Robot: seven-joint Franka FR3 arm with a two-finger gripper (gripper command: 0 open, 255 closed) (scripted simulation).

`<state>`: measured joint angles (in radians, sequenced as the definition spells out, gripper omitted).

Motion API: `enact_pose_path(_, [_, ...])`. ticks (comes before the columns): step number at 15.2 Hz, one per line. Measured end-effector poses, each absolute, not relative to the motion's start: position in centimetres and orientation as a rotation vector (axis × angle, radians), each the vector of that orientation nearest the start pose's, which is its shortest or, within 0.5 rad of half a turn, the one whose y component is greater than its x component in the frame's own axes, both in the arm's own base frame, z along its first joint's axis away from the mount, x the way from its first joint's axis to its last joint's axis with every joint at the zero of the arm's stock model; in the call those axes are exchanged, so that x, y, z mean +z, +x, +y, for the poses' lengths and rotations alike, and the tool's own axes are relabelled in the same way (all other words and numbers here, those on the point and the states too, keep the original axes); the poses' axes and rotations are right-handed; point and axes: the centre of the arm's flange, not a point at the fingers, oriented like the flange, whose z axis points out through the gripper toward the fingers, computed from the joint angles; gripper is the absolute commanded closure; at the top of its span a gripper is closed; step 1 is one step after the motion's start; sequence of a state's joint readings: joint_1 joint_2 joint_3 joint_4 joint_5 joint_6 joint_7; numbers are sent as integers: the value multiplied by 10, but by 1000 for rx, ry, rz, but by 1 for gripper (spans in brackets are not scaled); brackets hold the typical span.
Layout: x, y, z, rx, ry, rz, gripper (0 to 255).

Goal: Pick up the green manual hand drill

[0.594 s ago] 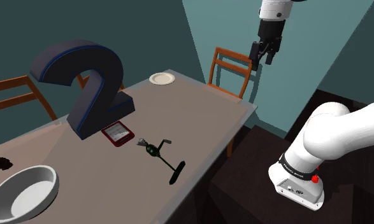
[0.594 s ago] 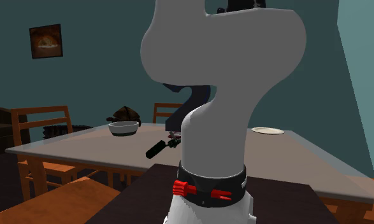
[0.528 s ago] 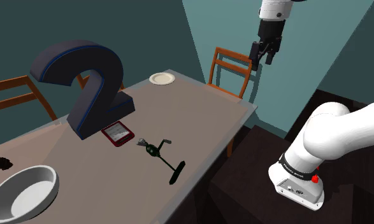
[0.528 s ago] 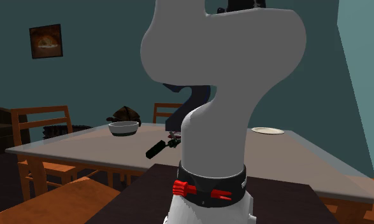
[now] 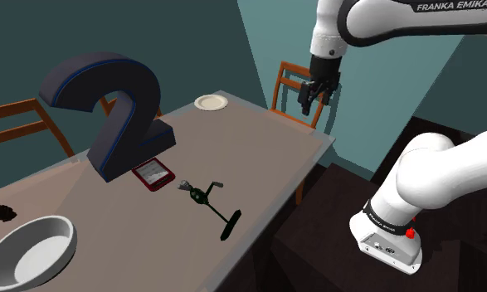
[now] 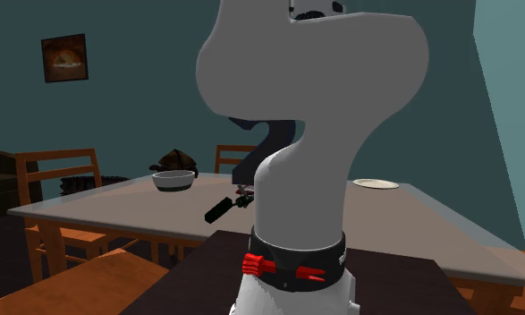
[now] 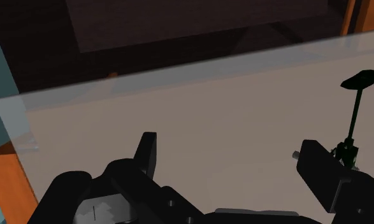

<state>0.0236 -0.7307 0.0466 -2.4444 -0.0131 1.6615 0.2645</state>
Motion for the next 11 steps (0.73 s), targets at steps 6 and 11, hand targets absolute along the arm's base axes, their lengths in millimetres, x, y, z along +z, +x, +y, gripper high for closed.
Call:
enact_pose_path(6, [485, 346, 79, 4, -3202, 327, 0])
enact_pose_path(11, [437, 368, 118, -51, -3223, 327, 0])
